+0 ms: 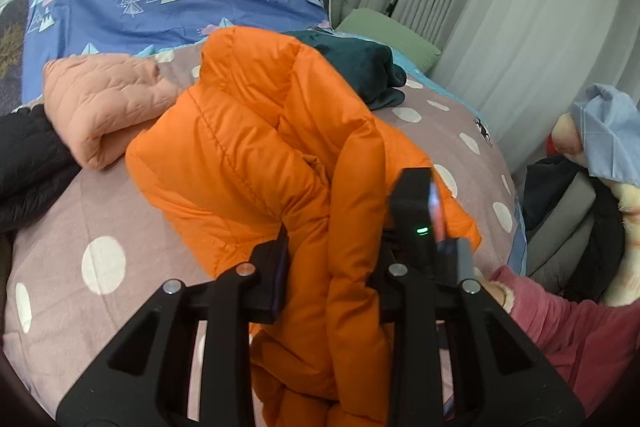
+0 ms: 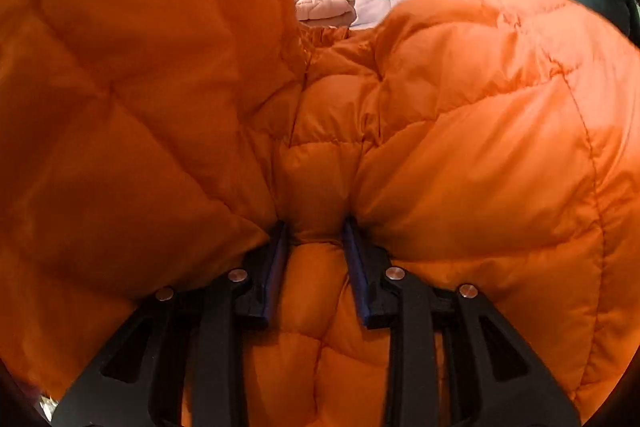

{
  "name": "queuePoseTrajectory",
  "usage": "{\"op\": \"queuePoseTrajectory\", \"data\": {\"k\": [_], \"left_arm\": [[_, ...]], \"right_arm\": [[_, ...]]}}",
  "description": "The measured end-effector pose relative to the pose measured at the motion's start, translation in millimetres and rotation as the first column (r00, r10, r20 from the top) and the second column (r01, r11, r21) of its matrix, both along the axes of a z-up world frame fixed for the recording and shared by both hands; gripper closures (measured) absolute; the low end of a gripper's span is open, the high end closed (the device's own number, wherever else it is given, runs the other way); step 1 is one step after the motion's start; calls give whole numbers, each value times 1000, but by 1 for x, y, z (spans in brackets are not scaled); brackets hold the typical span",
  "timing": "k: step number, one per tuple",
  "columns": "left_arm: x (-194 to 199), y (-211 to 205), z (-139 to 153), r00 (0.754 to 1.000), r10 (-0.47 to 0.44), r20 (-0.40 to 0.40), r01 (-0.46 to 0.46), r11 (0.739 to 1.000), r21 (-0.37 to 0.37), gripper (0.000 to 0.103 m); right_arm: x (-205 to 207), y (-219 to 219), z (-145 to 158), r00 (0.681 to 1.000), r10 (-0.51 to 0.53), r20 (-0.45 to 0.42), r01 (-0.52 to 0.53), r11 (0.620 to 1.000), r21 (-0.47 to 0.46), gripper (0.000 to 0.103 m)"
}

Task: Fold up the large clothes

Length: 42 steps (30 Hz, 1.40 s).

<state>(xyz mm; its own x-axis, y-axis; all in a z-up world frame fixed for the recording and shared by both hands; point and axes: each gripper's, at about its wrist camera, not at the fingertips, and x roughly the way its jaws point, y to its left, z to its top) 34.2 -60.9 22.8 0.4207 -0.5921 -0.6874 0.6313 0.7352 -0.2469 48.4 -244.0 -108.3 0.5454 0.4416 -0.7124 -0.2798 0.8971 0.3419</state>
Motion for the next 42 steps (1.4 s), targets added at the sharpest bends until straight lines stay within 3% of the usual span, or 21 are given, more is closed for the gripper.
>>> {"op": "queuePoseTrajectory", "data": {"k": [6, 10, 14, 16, 19, 21, 27, 33, 36, 40, 42], "left_arm": [[-7, -44, 15, 996, -68, 54, 64, 996, 63, 75], [-6, -70, 15, 994, -101, 37, 96, 990, 101, 72], [-5, -84, 13, 991, -129, 31, 124, 982, 140, 71], [-5, -92, 13, 990, -142, 29, 136, 980, 148, 71], [-1, -114, 12, 985, -170, 11, 167, 976, 142, 70], [0, -127, 7, 982, -191, -1, 189, 970, 154, 69], [-4, -170, -15, 960, -278, -35, 279, 942, 186, 61], [-1, -205, -32, 941, -332, -65, 339, 925, 173, 58], [-3, -225, -41, 924, -375, -71, 381, 909, 168, 51], [-3, -248, -59, 907, -408, -100, 420, 891, 171, 45], [-4, -257, -67, 900, -423, -110, 436, 885, 165, 42]], "right_arm": [[-17, -20, 2, 1000, -10, 13, 9, 996, 85, 73], [-50, -46, 18, 997, -60, 39, 56, 995, 87, 72], [-89, -79, 30, 990, -91, 104, 86, 995, 58, 71], [-94, -86, 22, 993, -79, 84, 74, 995, 61, 71], [-88, -77, -1, 995, -87, 49, 89, 995, -33, 71], [-95, -73, 6, 994, -85, 72, 90, 993, -75, 71], [-147, -132, 33, 975, -169, 145, 164, 985, 43, 69], [-209, -179, 43, 939, -262, 220, 261, 965, 35, 63], [-223, -177, 42, 934, -278, 223, 279, 960, 28, 62], [-237, -164, 51, 937, -239, 257, 227, 971, 75, 57], [-244, -162, 61, 935, -211, 286, 194, 977, 88, 45]]}}
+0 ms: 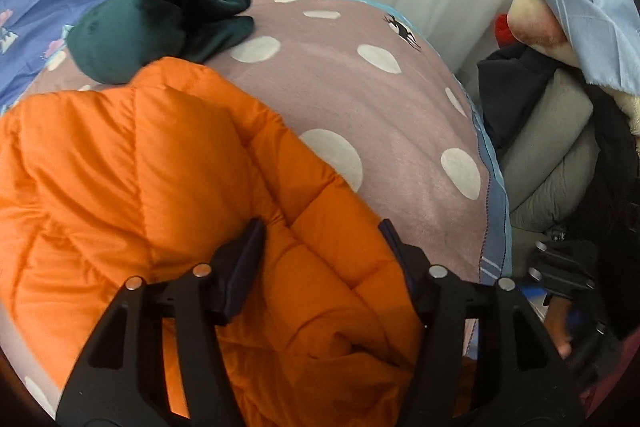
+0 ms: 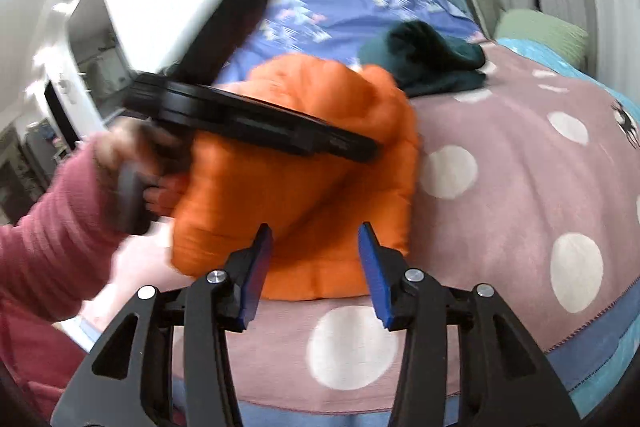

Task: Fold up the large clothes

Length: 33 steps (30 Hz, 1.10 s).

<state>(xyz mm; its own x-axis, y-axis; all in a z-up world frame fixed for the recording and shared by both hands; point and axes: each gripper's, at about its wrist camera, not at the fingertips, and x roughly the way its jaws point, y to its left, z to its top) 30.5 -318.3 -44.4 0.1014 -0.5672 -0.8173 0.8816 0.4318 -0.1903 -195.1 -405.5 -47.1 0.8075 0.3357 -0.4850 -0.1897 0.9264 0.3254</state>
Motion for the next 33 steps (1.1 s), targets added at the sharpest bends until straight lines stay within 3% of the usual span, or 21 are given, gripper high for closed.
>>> {"op": "queuePoseTrajectory", "data": {"k": [3, 8, 9, 12, 13, 15, 17, 20, 22, 24, 26, 29, 33], "left_arm": [[0, -7, -8, 1000, -9, -9, 9, 1000, -8, 39], [-5, -14, -13, 1000, -27, -10, 27, 998, -53, 31], [-5, -15, -13, 999, -32, -10, 31, 997, -67, 30], [-2, -15, -14, 1000, -18, -16, 16, 994, -112, 31], [-1, -15, -13, 1000, -8, -23, 5, 992, -124, 33], [3, -11, -6, 999, 12, -44, -19, 989, -147, 54], [5, -1, 7, 999, 27, -37, -33, 986, -166, 68], [8, 19, 31, 993, 87, 80, -73, 982, -174, 69], [14, 33, 40, 976, 140, 165, -112, 980, -163, 68], [29, 47, 42, 956, 203, 212, -175, 974, -144, 60], [46, 57, 38, 938, 261, 230, -237, 963, -127, 60], [68, 66, 26, 939, 289, 188, -264, 953, -149, 59], [76, 42, -10, 946, 243, 215, -238, 970, -47, 56]], "right_arm": [[16, 12, 11, 1000, 3, 13, -2, 1000, -13, 37], [45, 6, 1, 997, -52, -61, 57, 996, 71, 41], [46, 6, -3, 995, -71, -75, 76, 994, 77, 61], [52, -3, -24, 978, -131, -163, 150, 982, 114, 90], [53, -7, -32, 972, -128, -197, 158, 976, 149, 92], [53, -15, -50, 959, -127, -254, 180, 963, 199, 93], [51, -17, -58, 951, -137, -276, 198, 958, 206, 94], [51, -18, -62, 947, -142, -289, 206, 957, 205, 94], [52, -16, -63, 949, -139, -285, 201, 958, 204, 93], [53, -12, -63, 949, -143, -280, 201, 961, 191, 93], [54, -10, -67, 950, -148, -274, 200, 964, 173, 93], [55, -8, -69, 950, -155, -271, 201, 968, 149, 93], [57, -10, -72, 946, -167, -278, 212, 967, 139, 93]]}}
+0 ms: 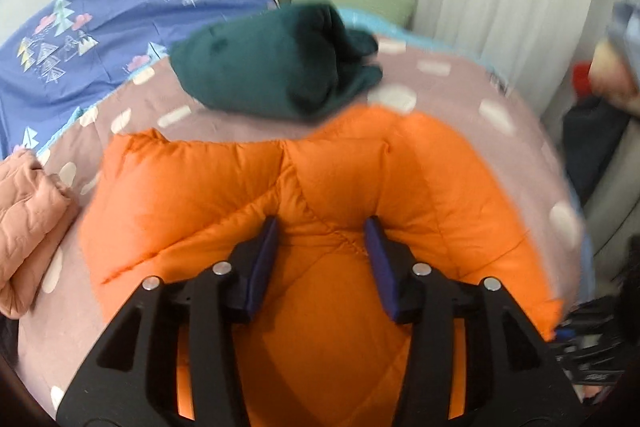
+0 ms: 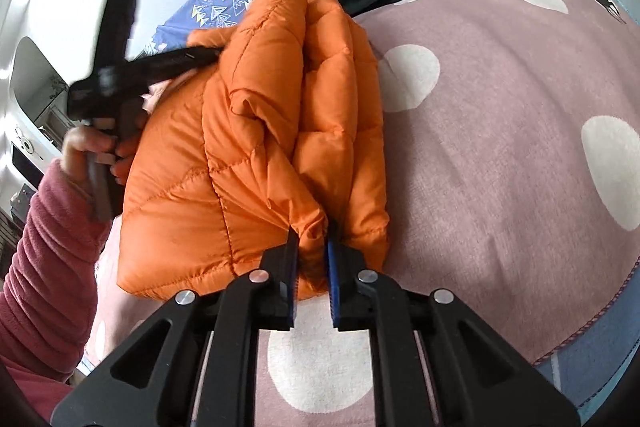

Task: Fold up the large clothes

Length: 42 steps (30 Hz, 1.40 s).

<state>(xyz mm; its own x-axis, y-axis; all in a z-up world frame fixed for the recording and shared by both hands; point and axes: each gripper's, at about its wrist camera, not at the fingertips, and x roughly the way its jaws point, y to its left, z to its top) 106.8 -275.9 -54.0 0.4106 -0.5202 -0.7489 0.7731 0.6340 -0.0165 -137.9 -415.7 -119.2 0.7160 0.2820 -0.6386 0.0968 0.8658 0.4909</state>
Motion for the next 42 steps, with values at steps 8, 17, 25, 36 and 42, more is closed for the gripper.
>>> {"op": "queuePoseTrajectory", "data": {"k": [8, 17, 25, 36, 42], "left_arm": [[4, -27, -30, 1000, -15, -25, 17, 995, 94, 56], [-3, -42, -38, 999, -14, 38, 8, 986, 169, 56], [-2, -39, -38, 999, -15, 31, 10, 988, 157, 56], [1, -41, -39, 1000, -19, 9, 18, 993, 116, 56], [-1, -39, -39, 1000, -21, 17, 19, 994, 109, 56]], "right_arm": [[2, 0, 0, 1000, 4, -28, -5, 999, -44, 90], [-20, 1, 54, 998, -22, 64, 36, 974, -223, 80], [4, 44, 70, 979, 127, 161, -60, 928, -369, 85], [38, 23, -1, 998, 29, -52, -41, 968, -247, 103], [38, 28, 14, 997, 33, -73, -52, 959, -279, 103]]}}
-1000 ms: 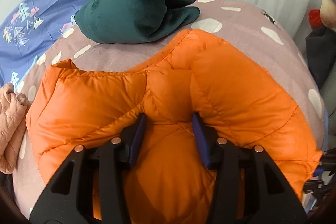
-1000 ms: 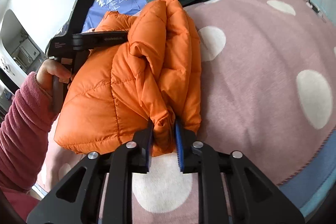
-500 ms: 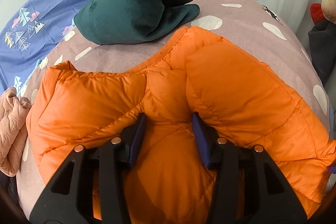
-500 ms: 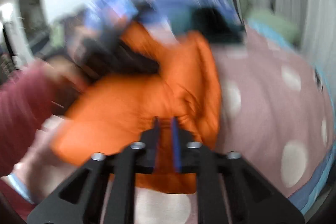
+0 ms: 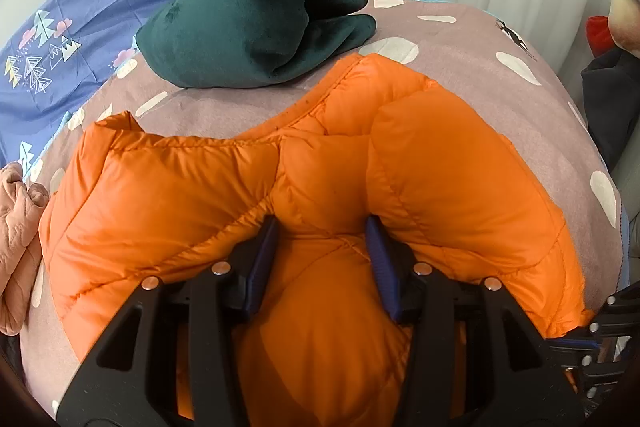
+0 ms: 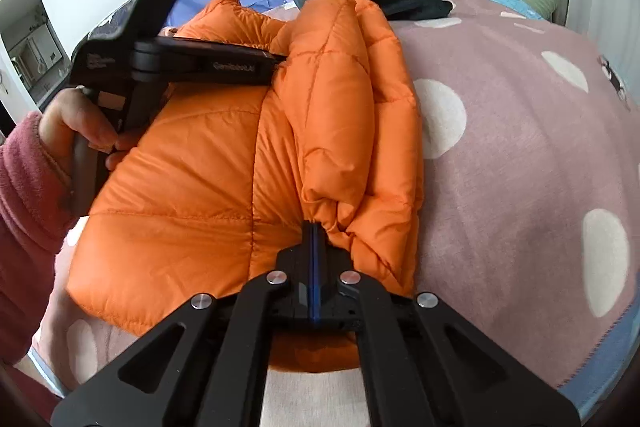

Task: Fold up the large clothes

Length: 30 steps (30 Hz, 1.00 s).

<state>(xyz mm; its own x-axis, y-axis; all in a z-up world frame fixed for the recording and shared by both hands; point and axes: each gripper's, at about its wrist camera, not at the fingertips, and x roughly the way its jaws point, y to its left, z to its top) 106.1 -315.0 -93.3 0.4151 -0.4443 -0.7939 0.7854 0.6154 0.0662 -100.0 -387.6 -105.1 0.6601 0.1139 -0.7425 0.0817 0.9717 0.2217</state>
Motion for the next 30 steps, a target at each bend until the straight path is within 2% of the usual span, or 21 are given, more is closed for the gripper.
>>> {"op": "queuePoseTrajectory", "data": {"k": [2, 4, 7, 8, 10, 11, 13, 18, 20, 24, 25, 27, 30], "left_arm": [[1, 2, 0, 1000, 0, -6, 0, 1000, -7, 56], [2, 2, 0, 1000, 2, -18, -2, 1000, -14, 56], [3, 1, 1, 1000, 4, -23, -4, 1000, -16, 56], [3, 1, 1, 1000, 4, -24, -4, 1000, -18, 56], [4, 2, 1, 1000, 4, -27, -4, 1000, -22, 56], [4, 2, 1, 1000, 4, -30, -4, 1000, -25, 56], [6, 2, 1, 999, 9, -35, -10, 999, -30, 56], [4, -3, -1, 1000, -1, -25, 1, 1000, -21, 56], [4, -2, -1, 1000, -1, -25, 0, 1000, -26, 56], [2, 6, 12, 1000, 4, -14, -4, 999, -49, 55], [3, 13, 20, 1000, 15, 7, -15, 998, -65, 57], [8, 28, 32, 998, 57, 27, -55, 994, -93, 79], [19, 58, 53, 991, 128, 28, -122, 979, -166, 82]], "right_arm": [[1, -4, 16, 1000, 6, -3, -6, 1000, 18, 103], [0, -12, 40, 997, 12, 71, -16, 998, 53, 103], [8, -13, 57, 989, 10, 150, -14, 1000, 25, 103], [14, -11, 56, 988, 15, 153, -19, 1000, 23, 103], [29, -9, 38, 995, 11, 100, -11, 1000, 0, 103], [39, -10, 19, 998, 9, 60, -7, 1000, -21, 103], [46, -13, -5, 999, 10, 50, -10, 1000, 5, 103], [41, -7, -8, 998, -19, 57, 21, 999, -29, 103], [40, -10, -8, 998, -21, 53, 22, 1000, -14, 103], [34, -6, -7, 998, -20, 56, 21, 1000, -14, 103], [34, -5, -7, 998, -18, 57, 20, 1000, -22, 103], [36, -7, -7, 998, -18, 57, 19, 1000, -18, 103], [37, -9, -8, 998, -19, 57, 19, 1000, -1, 103]]}}
